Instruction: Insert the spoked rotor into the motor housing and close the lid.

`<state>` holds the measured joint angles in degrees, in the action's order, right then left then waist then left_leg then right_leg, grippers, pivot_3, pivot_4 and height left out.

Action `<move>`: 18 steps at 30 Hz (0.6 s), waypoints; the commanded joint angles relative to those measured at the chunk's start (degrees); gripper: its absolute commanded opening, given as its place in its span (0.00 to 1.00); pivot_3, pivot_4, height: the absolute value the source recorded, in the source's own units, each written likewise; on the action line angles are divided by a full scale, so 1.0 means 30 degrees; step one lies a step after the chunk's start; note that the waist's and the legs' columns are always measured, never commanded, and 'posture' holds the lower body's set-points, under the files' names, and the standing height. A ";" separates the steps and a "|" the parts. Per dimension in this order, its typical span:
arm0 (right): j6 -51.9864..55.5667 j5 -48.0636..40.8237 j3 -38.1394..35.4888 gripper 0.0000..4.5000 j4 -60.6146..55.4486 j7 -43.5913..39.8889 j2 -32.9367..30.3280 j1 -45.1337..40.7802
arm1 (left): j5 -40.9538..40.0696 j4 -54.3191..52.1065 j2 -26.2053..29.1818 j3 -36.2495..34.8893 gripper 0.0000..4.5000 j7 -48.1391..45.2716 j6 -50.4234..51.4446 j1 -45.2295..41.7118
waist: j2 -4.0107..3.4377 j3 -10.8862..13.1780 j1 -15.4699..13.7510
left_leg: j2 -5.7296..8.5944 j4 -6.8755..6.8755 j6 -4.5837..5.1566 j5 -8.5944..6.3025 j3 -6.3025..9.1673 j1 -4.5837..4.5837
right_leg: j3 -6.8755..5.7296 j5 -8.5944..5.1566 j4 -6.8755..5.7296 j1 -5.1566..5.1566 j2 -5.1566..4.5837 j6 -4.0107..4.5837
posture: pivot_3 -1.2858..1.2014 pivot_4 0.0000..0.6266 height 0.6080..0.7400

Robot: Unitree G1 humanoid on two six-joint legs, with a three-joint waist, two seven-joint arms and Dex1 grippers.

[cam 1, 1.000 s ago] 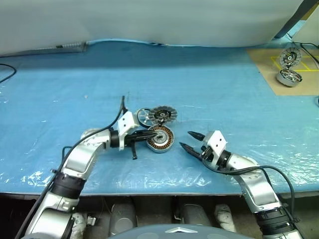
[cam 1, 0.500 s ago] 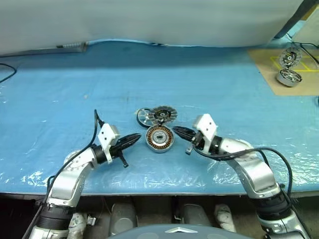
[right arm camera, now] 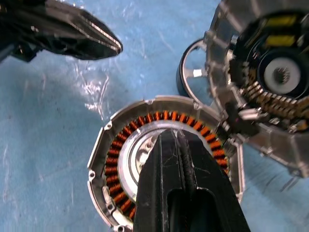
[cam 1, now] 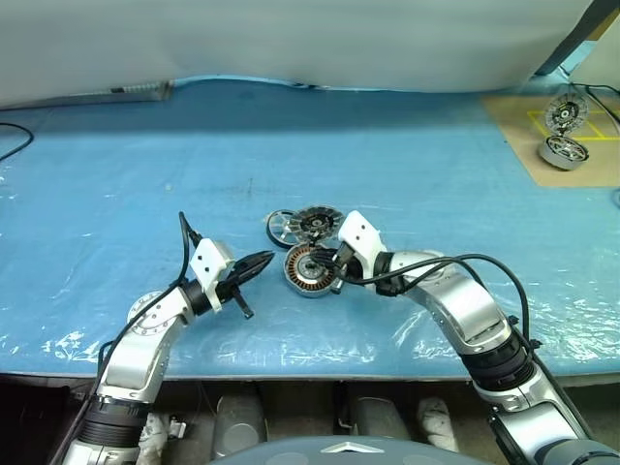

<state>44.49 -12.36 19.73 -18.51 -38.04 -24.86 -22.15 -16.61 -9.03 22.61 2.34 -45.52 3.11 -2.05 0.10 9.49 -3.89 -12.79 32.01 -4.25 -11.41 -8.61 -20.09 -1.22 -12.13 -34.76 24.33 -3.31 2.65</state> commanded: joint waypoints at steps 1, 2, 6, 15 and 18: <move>0.0074 -0.0092 0.0095 0.01 -0.0461 -0.0245 -0.0142 -0.0012 | -0.0081 -0.0389 0.0161 0.0216 0.00 -0.0149 0.0000 -0.0209 | 0.0000 0.0000 0.0002 | 0.0000 0.0005 0.0000 0.0000 0.0000 0.0000 | 0.0001 0.0000 -0.0003 -0.0001 0.0000 0.0000 | 0.52 0.24 1.00; 0.0059 -0.0056 0.0136 0.01 -0.0425 -0.0287 -0.0198 0.0048 | -0.0141 -0.0409 0.0230 0.0286 0.00 -0.0239 0.0147 -0.0217 | 0.0000 0.0000 0.0002 | 0.0000 0.0013 0.0000 0.0000 0.0000 0.0000 | 0.0002 0.0001 -0.0006 -0.0001 -0.0001 0.0000 | 0.52 0.24 1.00; 0.0075 0.0017 0.0243 0.01 -0.0332 -0.0413 -0.0424 0.0190 | -0.0335 -0.0494 0.0349 0.0414 0.00 -0.0452 0.0598 -0.0198 | 0.0000 0.0000 0.0006 | -0.0001 0.0028 0.0000 0.0000 0.0000 0.0002 | 0.0005 0.0002 -0.0019 -0.0001 -0.0001 0.0001 | 0.52 0.24 1.00; 0.0727 -0.0072 0.0497 0.01 -0.0482 -0.0882 -0.1022 0.0236 | -0.0306 -0.0445 0.0315 0.0455 0.00 -0.0361 0.1140 -0.0215 | 0.0000 -0.0001 0.0001 | -0.0002 0.0039 0.0001 0.0000 0.0000 0.0002 | 0.0006 0.0004 -0.0026 -0.0003 -0.0001 0.0004 | 0.52 0.24 1.00; 0.0609 0.0004 0.0543 0.01 -0.0449 -0.0960 -0.1045 0.0187 | -0.0267 -0.0419 0.0294 0.0458 0.00 -0.0332 0.1144 -0.0204 | 0.0000 -0.0001 -0.0001 | 0.0000 0.0043 0.0001 0.0000 -0.0001 0.0004 | 0.0007 0.0004 -0.0026 -0.0009 -0.0002 0.0005 | 0.52 0.24 1.00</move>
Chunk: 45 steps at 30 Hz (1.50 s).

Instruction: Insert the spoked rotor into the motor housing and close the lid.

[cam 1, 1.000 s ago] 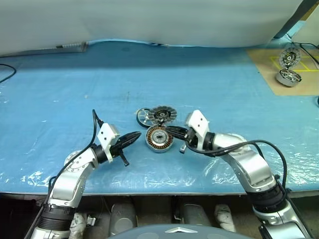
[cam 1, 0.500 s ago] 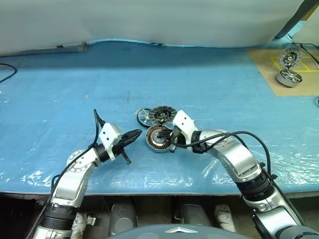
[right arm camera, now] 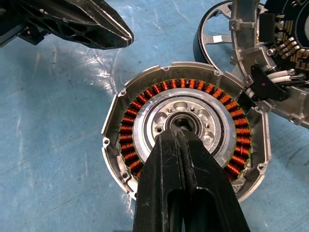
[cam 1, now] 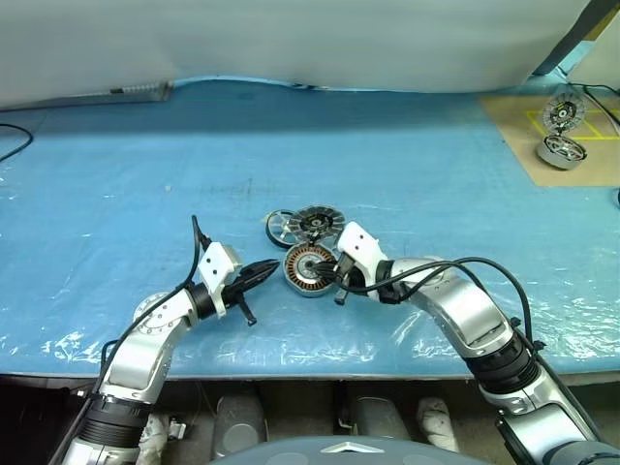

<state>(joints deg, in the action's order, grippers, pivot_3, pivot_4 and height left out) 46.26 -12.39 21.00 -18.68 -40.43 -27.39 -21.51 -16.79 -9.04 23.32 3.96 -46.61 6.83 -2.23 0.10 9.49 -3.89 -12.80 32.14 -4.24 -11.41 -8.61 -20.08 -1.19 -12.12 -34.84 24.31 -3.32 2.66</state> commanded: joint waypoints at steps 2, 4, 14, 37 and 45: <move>-0.0233 0.0069 0.0057 0.01 -0.0334 -0.0090 -0.0055 -0.0124 | -0.0200 -0.0452 0.0057 -0.0082 0.00 0.0068 -0.0059 -0.0095 | 0.0001 0.0000 -0.0001 | 0.0000 0.0003 0.0000 0.0000 0.0000 0.0001 | 0.0000 0.0000 -0.0002 -0.0004 0.0000 0.0000 | 0.52 0.24 1.00; -0.0359 0.0050 -0.0068 0.01 -0.0237 0.0019 0.0159 -0.0261 | -0.0173 -0.0469 0.0059 -0.0058 0.00 0.0090 -0.0047 -0.0034 | 0.0000 0.0000 0.0000 | 0.0000 0.0007 0.0000 0.0000 0.0001 0.0002 | -0.0001 0.0001 -0.0005 -0.0005 0.0000 0.0001 | 0.52 0.24 1.00; -0.0956 0.0553 0.0088 0.01 0.0790 0.0387 0.0879 -0.0535 | -0.0077 -0.0146 0.0020 -0.0020 0.00 0.0028 -0.0367 0.0168 | 0.0000 0.0000 0.0003 | -0.0002 0.0011 0.0000 0.0000 -0.0001 0.0003 | 0.0000 0.0002 -0.0009 -0.0004 0.0000 0.0004 | 0.52 0.24 1.00; -0.1185 0.1537 0.0166 0.01 0.2319 0.1060 0.1971 -0.1201 | 0.0323 0.2103 -0.0328 0.0228 0.00 -0.0294 -0.2602 0.0479 | -0.0001 -0.0004 0.0080 | -0.0008 0.0034 0.0000 0.0000 -0.0003 0.0019 | 0.0004 0.0012 -0.0042 -0.0028 0.0000 0.0016 | 0.52 0.24 1.00; -0.0746 0.0667 -0.0482 0.01 0.1497 0.1184 0.2280 -0.1261 | 0.0466 0.2887 -0.0483 0.0288 0.00 -0.0543 -0.3217 0.0440 | -0.0001 -0.0004 0.0009 | -0.0007 0.0038 0.0000 0.0000 -0.0001 0.0028 | 0.0004 0.0015 -0.0035 -0.0026 0.0000 0.0019 | 0.52 0.24 1.00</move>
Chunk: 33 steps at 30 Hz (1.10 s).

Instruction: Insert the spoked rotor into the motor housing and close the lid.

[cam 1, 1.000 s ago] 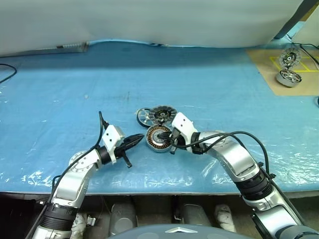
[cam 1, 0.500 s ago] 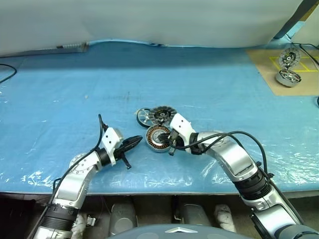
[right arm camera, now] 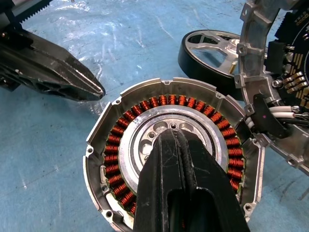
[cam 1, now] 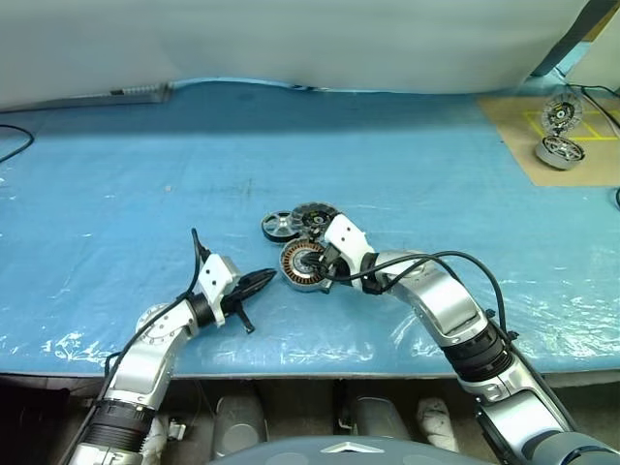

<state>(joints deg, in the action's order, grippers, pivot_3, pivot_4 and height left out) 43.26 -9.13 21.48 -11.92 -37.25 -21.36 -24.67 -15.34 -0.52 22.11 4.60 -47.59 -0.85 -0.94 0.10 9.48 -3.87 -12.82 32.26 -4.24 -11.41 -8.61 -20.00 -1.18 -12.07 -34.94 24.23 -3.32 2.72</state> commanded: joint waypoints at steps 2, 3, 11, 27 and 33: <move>0.0413 -0.0496 -0.0743 0.01 -0.0881 0.0131 0.0382 -0.0267 | 0.0003 0.0258 -0.0108 0.0069 0.00 -0.0290 -0.0834 -0.0015 | 0.0000 0.0000 -0.0001 | -0.0001 -0.0001 0.0000 0.0000 0.0000 -0.0001 | 0.0000 0.0000 0.0002 0.0000 0.0001 0.0000 | 0.52 0.24 1.00; 0.0444 -0.0422 -0.0687 0.01 -0.0854 0.0127 0.0365 -0.0301 | 0.0015 0.0362 -0.0119 0.0066 0.00 -0.0331 -0.0939 -0.0003 | 0.0000 0.0000 -0.0002 | -0.0001 -0.0002 0.0000 0.0000 0.0000 0.0000 | 0.0000 0.0000 0.0002 0.0000 0.0001 0.0000 | 0.52 0.24 1.00; 0.0461 -0.1270 -0.1545 0.01 -0.1749 -0.0653 -0.0216 0.0278 | -0.0519 0.0886 0.0037 -0.0927 0.00 0.0572 0.0528 -0.0870 | 0.0000 0.0000 -0.0036 | -0.0001 -0.0004 0.0000 0.0000 0.0000 0.0001 | -0.0001 0.0000 0.0004 0.0000 0.0000 0.0000 | 0.52 0.24 1.00; -0.2325 -0.2680 -0.4405 0.00 -0.3462 -0.0572 -0.0895 0.4711 | -0.1372 0.6922 0.1166 -0.1331 0.20 -0.1676 0.5653 -0.9039 | 0.0002 -0.0001 -0.0060 | 0.0009 0.0011 -0.0001 0.0002 0.0010 -0.0007 | -0.0004 0.0003 -0.0003 0.0000 0.0000 0.0000 | 0.52 0.24 1.00; -0.4274 -0.2294 -0.4385 0.00 -0.3087 -0.0114 -0.0609 0.5711 | -0.0187 0.9183 0.0842 -0.0515 0.67 -0.2731 0.4138 -1.0693 | 0.0001 -0.0001 -0.0044 | 0.0013 -0.0005 -0.0001 0.0002 0.0017 -0.0031 | -0.0012 0.0004 0.0029 0.0001 -0.0002 -0.0001 | 0.52 0.24 1.00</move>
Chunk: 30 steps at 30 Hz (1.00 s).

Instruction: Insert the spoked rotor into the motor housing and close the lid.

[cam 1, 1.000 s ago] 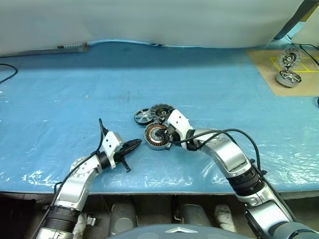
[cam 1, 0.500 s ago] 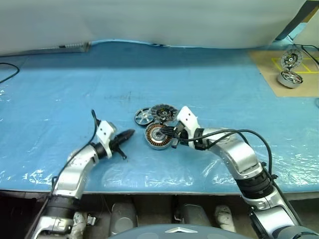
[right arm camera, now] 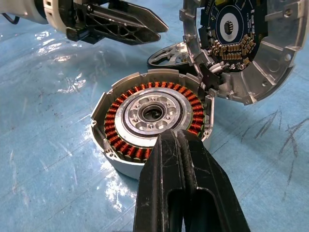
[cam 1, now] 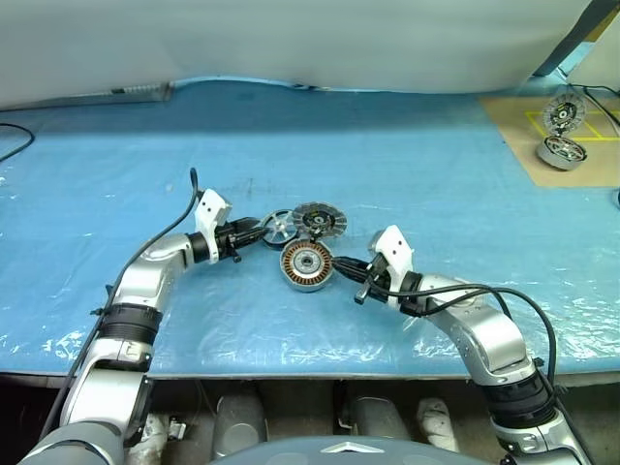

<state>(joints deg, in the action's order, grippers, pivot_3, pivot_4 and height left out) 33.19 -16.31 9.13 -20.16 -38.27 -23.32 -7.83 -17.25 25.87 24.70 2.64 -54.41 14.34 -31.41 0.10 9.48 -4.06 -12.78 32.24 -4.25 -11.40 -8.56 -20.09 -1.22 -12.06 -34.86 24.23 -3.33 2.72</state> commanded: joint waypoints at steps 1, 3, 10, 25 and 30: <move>-0.1013 0.0182 -0.0205 0.00 -0.0276 0.0280 0.0018 0.0157 | 0.0490 0.0519 -0.0089 0.0157 0.74 -0.0588 -0.1072 -0.0707 | 0.0000 0.0000 0.0024 | 0.0002 -0.0001 0.0000 0.0000 0.0000 -0.0008 | 0.0002 0.0000 0.0000 0.0000 0.0000 0.0000 | 0.52 0.24 1.00; -0.1057 0.0190 -0.0171 0.00 -0.0239 0.0383 0.0038 0.0224 | 0.0626 0.0717 -0.0182 0.0235 0.81 -0.0856 -0.1368 -0.1059 | 0.0000 0.0000 0.0003 | 0.0001 -0.0004 0.0000 0.0000 0.0001 -0.0009 | -0.0001 0.0000 0.0001 0.0000 0.0000 -0.0001 | 0.52 0.24 1.00; -0.0991 0.0198 -0.0101 0.00 -0.0148 0.0525 -0.0044 0.0110 | 0.1465 0.1643 -0.0098 0.0610 0.81 -0.1503 -0.2076 -0.1659 | 0.0000 0.0000 -0.0008 | 0.0002 -0.0006 0.0000 0.0000 0.0002 -0.0009 | -0.0003 0.0000 0.0001 -0.0001 -0.0004 0.0000 | 0.52 0.24 1.00; -0.0916 0.0413 0.0060 0.00 -0.0049 0.0719 -0.0119 0.0132 | 0.2924 0.4286 -0.0128 0.0812 0.53 -0.2376 -0.3698 -0.2920 | 0.0000 0.0000 -0.0038 | 0.0005 -0.0008 -0.0001 0.0000 0.0008 -0.0009 | -0.0009 0.0000 0.0012 -0.0001 -0.0009 -0.0001 | 0.52 0.24 1.00; -0.0915 0.0459 0.0056 0.00 -0.0046 0.0768 -0.0121 0.0148 | 0.3650 0.5571 -0.0244 0.1322 0.53 -0.2965 -0.4399 -0.3810 | 0.0001 0.0001 -0.0054 | 0.0007 -0.0014 -0.0001 0.0000 0.0008 -0.0010 | -0.0010 0.0000 0.0019 -0.0001 -0.0008 -0.0002 | 0.52 0.24 1.00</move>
<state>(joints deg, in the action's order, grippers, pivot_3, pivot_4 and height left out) 31.19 -14.67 9.32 -18.82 -36.04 -23.78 -7.20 -7.08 42.29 23.89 6.34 -62.42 2.59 -41.31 0.10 9.48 -4.22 -12.75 32.20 -4.25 -11.40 -8.54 -20.12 -1.25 -12.06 -34.80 24.23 -3.35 2.71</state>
